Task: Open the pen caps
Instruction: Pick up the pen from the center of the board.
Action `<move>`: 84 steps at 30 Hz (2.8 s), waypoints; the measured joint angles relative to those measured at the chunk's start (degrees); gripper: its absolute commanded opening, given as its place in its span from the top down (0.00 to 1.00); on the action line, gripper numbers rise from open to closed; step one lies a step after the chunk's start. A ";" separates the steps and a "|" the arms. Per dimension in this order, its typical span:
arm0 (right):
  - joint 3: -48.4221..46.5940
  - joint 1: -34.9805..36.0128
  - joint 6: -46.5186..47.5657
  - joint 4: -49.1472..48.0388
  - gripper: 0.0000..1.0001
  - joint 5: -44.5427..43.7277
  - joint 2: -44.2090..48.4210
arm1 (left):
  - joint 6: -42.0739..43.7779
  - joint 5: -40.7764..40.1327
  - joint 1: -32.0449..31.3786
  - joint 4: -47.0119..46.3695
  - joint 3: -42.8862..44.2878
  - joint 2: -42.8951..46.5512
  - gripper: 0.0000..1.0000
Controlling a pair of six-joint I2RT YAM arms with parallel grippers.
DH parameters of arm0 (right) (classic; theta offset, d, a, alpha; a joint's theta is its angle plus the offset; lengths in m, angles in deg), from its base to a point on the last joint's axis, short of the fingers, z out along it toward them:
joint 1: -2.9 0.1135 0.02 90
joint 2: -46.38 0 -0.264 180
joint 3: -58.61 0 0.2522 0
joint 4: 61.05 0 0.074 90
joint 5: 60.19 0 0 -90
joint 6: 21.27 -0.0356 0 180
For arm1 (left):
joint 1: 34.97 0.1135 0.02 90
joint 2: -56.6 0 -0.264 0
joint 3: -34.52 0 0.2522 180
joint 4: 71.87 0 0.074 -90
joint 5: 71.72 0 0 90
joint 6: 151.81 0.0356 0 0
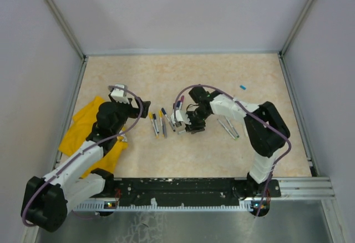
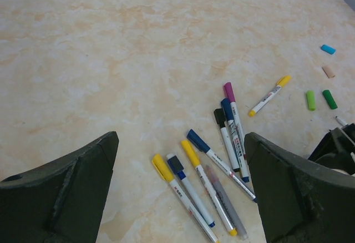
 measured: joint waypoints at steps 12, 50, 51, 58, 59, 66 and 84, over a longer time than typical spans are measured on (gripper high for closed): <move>-2.25 4.33 -3.63 -0.37 0.63 -7.19 -5.77 | -1.60 1.55 1.05 -0.02 -0.37 0.42 0.00; 16.81 -7.85 -33.86 -18.12 1.00 3.43 28.02 | -6.23 20.81 0.96 -11.30 -5.38 3.85 0.07; 17.33 -9.68 -36.44 -19.47 1.00 6.34 29.51 | -7.19 22.21 0.66 -12.44 -5.68 3.50 0.07; 24.26 -19.41 -57.79 -31.10 1.00 22.93 37.18 | -12.79 26.16 -12.37 -23.04 -9.29 0.31 0.07; 25.90 -20.44 -61.75 -34.01 1.00 24.98 38.12 | -13.31 25.79 -14.86 -24.92 -9.60 -0.46 0.07; 35.58 -26.51 -82.97 -55.08 1.00 33.42 40.41 | -19.19 19.17 -24.59 -37.55 -13.94 -6.56 0.07; 39.15 -27.26 -97.09 -70.36 1.00 34.64 38.80 | -22.34 4.33 -36.74 -56.81 -12.11 -27.87 0.07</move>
